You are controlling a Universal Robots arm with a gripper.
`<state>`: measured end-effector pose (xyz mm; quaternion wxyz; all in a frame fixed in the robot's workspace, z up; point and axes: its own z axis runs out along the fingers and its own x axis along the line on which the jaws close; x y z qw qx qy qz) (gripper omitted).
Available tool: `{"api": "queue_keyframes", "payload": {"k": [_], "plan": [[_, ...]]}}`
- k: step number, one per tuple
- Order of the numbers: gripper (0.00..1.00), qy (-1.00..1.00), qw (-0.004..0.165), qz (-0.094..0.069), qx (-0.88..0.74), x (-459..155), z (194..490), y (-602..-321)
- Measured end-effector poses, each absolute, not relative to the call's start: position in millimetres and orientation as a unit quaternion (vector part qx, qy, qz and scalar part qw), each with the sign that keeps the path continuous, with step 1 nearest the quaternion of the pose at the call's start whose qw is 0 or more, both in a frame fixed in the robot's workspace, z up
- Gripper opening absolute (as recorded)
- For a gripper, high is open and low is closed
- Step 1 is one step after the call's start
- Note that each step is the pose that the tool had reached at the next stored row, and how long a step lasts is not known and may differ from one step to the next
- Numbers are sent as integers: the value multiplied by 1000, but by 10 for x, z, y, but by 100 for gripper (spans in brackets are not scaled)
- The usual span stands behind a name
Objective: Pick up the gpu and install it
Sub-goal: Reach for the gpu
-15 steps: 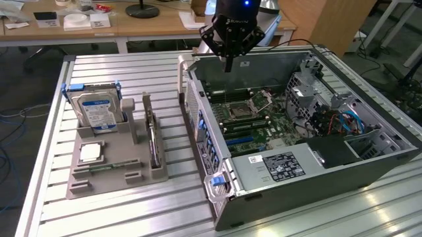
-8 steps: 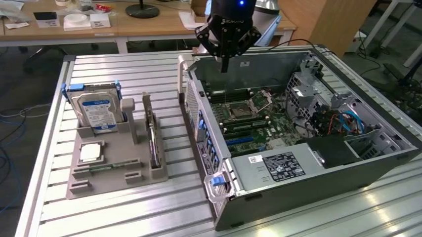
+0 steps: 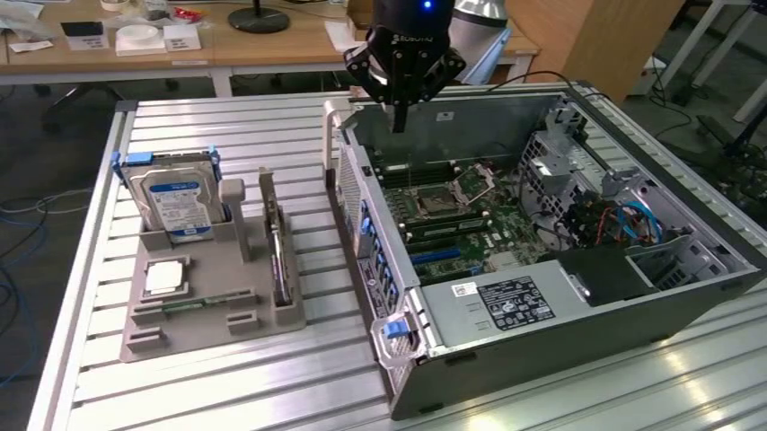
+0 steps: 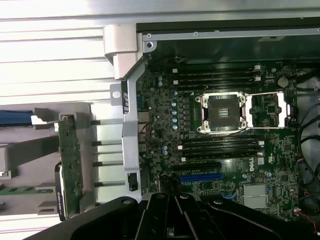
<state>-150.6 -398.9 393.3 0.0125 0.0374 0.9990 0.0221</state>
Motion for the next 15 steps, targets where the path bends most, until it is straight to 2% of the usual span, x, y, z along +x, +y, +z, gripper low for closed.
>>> {"api": "queue_keyframes", "payload": {"k": [15], "plan": [[11,999,12,22,37,-1679,3933,-3988]]}}
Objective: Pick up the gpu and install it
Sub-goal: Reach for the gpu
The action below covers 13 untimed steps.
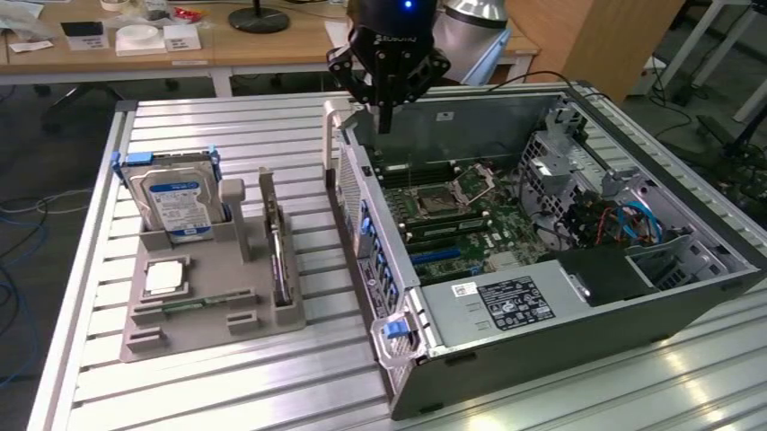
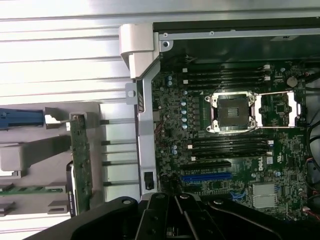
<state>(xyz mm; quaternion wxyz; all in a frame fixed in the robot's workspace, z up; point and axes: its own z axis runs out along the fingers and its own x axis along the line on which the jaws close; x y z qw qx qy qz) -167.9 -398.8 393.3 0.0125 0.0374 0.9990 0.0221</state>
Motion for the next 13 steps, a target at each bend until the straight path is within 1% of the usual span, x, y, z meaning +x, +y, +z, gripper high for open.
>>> {"api": "queue_keyframes", "payload": {"k": [13], "plan": [[11,999,13,22,37,-1797,3933,-3988]]}}
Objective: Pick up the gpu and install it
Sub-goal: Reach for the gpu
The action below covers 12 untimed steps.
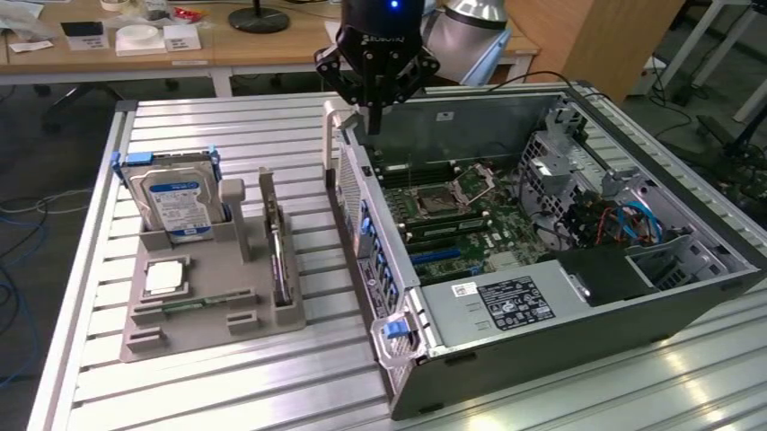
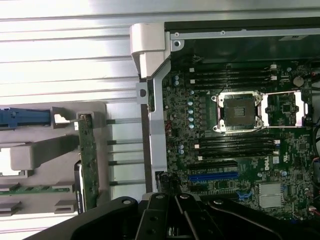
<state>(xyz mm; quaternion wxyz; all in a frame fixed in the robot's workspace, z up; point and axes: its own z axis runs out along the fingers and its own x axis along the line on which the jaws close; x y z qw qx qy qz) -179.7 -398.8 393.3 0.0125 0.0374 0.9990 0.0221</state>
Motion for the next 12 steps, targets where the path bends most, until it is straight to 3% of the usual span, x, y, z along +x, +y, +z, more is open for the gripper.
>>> {"api": "queue_keyframes", "payload": {"k": [12], "plan": [[11,999,12,22,37,-1899,3933,-3989]]}}
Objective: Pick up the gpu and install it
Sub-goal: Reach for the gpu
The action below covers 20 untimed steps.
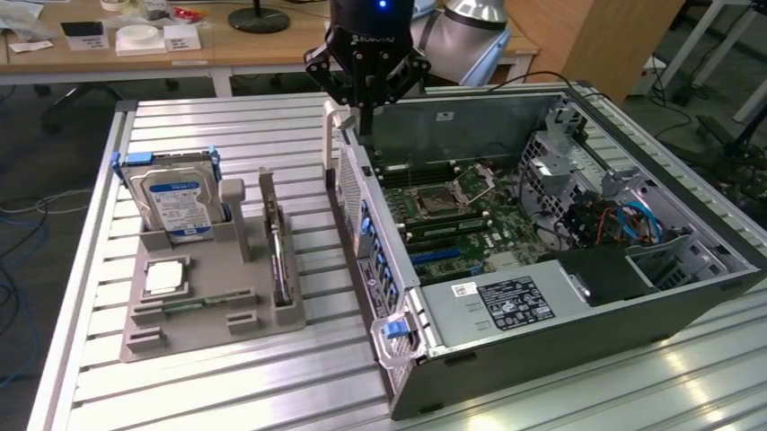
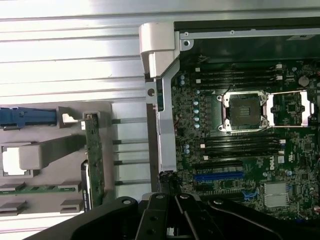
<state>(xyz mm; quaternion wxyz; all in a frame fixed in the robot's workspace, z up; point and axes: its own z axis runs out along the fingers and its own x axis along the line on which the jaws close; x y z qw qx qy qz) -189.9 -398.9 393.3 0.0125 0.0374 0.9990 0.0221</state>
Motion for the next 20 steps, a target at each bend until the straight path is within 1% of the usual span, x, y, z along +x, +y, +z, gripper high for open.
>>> {"api": "queue_keyframes", "payload": {"k": [20], "plan": [[11,999,12,22,37,-2067,3933,-3988]]}}
